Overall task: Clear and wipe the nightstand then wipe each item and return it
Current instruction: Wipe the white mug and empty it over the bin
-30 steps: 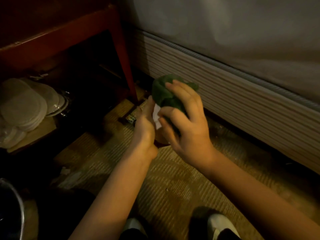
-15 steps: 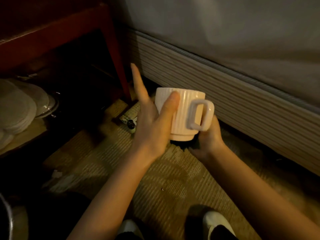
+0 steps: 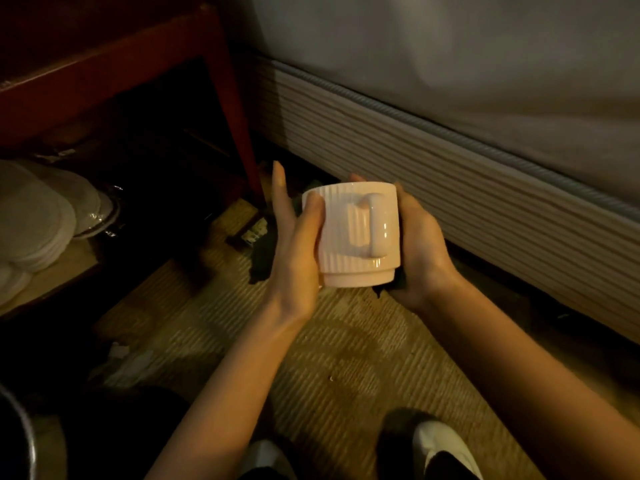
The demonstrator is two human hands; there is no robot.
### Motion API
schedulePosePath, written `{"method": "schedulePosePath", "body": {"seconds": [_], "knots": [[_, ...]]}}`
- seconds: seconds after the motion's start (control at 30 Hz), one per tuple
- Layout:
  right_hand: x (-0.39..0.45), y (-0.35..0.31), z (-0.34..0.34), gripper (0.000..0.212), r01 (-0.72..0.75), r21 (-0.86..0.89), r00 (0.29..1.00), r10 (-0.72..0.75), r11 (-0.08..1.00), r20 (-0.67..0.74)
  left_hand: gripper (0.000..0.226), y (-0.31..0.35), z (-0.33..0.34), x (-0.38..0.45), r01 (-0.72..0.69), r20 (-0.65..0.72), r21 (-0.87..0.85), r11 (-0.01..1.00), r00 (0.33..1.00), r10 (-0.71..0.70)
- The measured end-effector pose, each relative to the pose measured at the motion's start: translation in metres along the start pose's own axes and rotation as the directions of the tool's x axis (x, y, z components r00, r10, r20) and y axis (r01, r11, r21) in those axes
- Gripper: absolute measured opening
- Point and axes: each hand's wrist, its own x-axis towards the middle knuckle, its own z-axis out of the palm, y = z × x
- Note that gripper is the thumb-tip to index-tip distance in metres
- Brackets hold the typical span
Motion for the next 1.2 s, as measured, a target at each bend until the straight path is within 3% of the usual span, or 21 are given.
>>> {"method": "schedulePosePath", "body": {"seconds": [0.1,0.17,0.27,0.37,0.43,0.5,0.6,0.7,0.77,0.87,0.93,1.0,1.1,1.17,1.2], "knots": [[0.006,0.004,-0.001,0.043,-0.015,0.011,0.992,0.016,1.0,-0.125,0.074,-0.003,-0.002,0.01,0.07,-0.074,0.179,0.981,0.996,-0.057],[0.015,0.01,0.0,0.043,0.016,-0.032,0.964,-0.024,0.999,-0.264,0.056,-0.006,-0.002,0.014,0.117,-0.169,0.298,0.948,0.983,-0.068],[0.023,0.018,0.005,0.042,0.164,-0.277,0.887,-0.264,0.947,-0.378,0.026,-0.009,0.003,0.012,0.201,-0.279,0.228,0.953,0.951,-0.134],[0.018,0.015,0.008,0.025,0.29,-0.524,0.822,-0.488,0.801,-0.292,0.065,-0.007,0.003,0.004,0.308,-0.144,-0.047,0.95,0.939,-0.311],[0.015,0.017,0.007,0.024,0.327,-0.629,0.799,-0.562,0.706,-0.215,0.086,-0.004,0.001,0.002,0.289,-0.053,-0.091,0.953,0.954,-0.295],[0.013,0.026,0.008,0.029,0.364,-0.693,0.76,-0.628,0.622,-0.165,0.074,-0.002,0.002,0.002,0.249,-0.099,-0.031,0.968,0.963,-0.251],[0.006,0.041,0.012,0.041,0.408,-0.775,0.696,-0.714,0.483,-0.078,0.041,-0.004,0.002,0.006,0.252,-0.303,-0.061,0.966,0.917,-0.258],[0.0,0.045,0.017,0.045,0.444,-0.807,0.652,-0.758,0.388,-0.006,0.037,-0.006,0.002,0.006,0.224,-0.38,-0.066,0.972,0.895,-0.232],[0.004,0.039,0.016,0.041,0.428,-0.758,0.7,-0.711,0.492,-0.067,0.038,-0.007,0.0,0.005,0.216,-0.387,-0.04,0.976,0.897,-0.214],[0.012,0.023,0.011,0.042,0.224,-0.415,0.908,-0.343,0.882,-0.239,0.045,-0.007,-0.005,0.004,0.241,-0.347,-0.114,0.964,0.899,-0.266],[0.011,0.021,0.01,0.048,0.132,-0.365,0.948,-0.226,0.921,-0.225,0.046,-0.006,-0.007,0.005,0.251,-0.344,-0.128,0.96,0.896,-0.28],[0.006,0.026,0.012,0.045,0.245,-0.507,0.902,-0.386,0.827,-0.194,0.047,-0.006,-0.005,0.007,0.263,-0.387,-0.143,0.954,0.872,-0.299],[-0.003,0.043,0.018,0.044,0.427,-0.766,0.731,-0.682,0.48,-0.02,0.047,-0.007,-0.001,0.009,0.263,-0.482,-0.136,0.955,0.825,-0.296],[-0.005,0.056,0.022,0.049,0.415,-0.86,0.68,-0.73,0.296,0.076,0.047,-0.01,-0.001,0.009,0.242,-0.5,-0.081,0.967,0.83,-0.249],[-0.006,0.06,0.023,0.049,0.4,-0.876,0.686,-0.721,0.269,0.092,0.045,-0.013,-0.001,0.009,0.222,-0.496,-0.049,0.974,0.841,-0.216]]}}
